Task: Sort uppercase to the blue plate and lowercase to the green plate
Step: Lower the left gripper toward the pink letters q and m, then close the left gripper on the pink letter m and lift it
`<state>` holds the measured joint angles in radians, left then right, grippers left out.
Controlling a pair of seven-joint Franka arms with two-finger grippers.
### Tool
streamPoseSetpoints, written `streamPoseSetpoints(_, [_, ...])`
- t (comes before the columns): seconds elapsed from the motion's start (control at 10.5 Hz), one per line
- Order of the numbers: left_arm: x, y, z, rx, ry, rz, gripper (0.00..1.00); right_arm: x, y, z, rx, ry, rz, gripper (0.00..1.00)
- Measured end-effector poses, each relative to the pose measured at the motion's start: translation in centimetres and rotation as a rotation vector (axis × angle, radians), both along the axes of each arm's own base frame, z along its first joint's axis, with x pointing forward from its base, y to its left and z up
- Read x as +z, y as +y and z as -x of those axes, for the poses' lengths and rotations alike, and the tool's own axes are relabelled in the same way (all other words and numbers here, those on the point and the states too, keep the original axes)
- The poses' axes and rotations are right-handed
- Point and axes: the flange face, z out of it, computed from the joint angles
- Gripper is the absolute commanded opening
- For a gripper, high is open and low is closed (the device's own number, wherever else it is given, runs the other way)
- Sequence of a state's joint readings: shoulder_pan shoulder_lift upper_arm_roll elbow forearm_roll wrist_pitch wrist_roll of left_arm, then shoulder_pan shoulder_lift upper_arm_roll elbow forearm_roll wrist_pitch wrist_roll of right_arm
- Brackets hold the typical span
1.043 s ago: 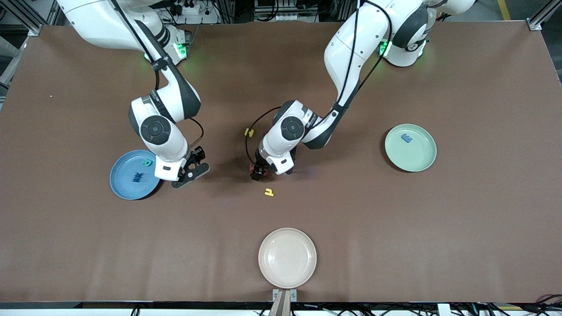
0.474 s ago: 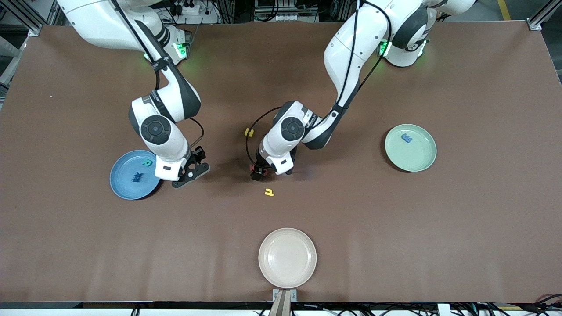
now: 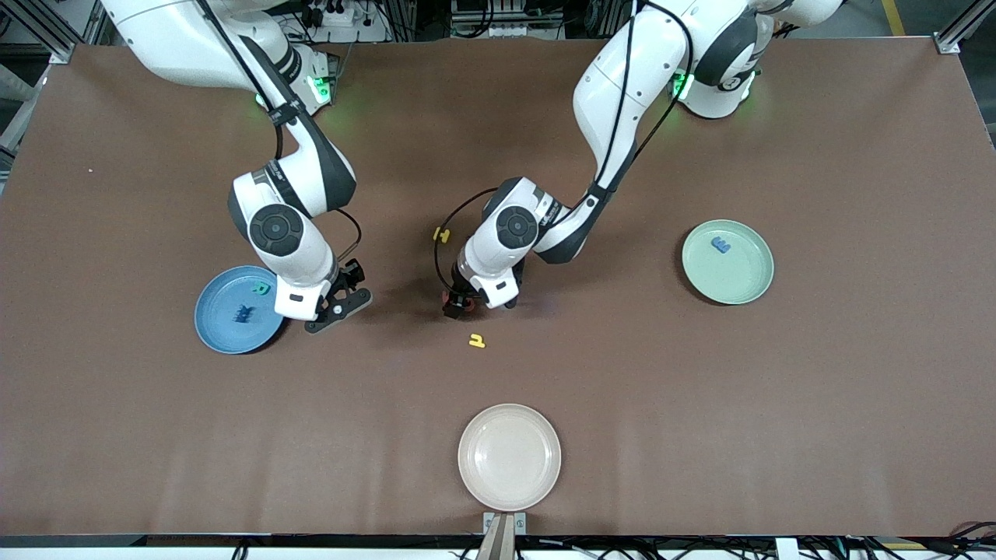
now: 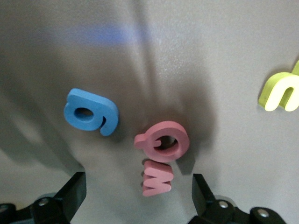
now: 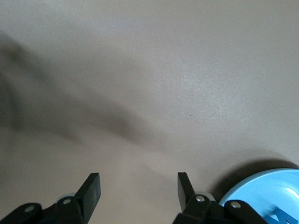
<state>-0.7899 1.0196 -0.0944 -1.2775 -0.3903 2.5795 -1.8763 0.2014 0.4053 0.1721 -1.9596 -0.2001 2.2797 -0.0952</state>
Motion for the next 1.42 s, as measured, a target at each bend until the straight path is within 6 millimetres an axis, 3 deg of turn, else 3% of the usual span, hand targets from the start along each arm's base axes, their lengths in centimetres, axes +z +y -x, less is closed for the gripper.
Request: streamPoseSetpoints(1.42, [-0.29,0.11,0.01,-0.001,0.006,-0.005,1.00,-0.01,-0.02,-0.03,0.004,-0.005,0.002,0.77])
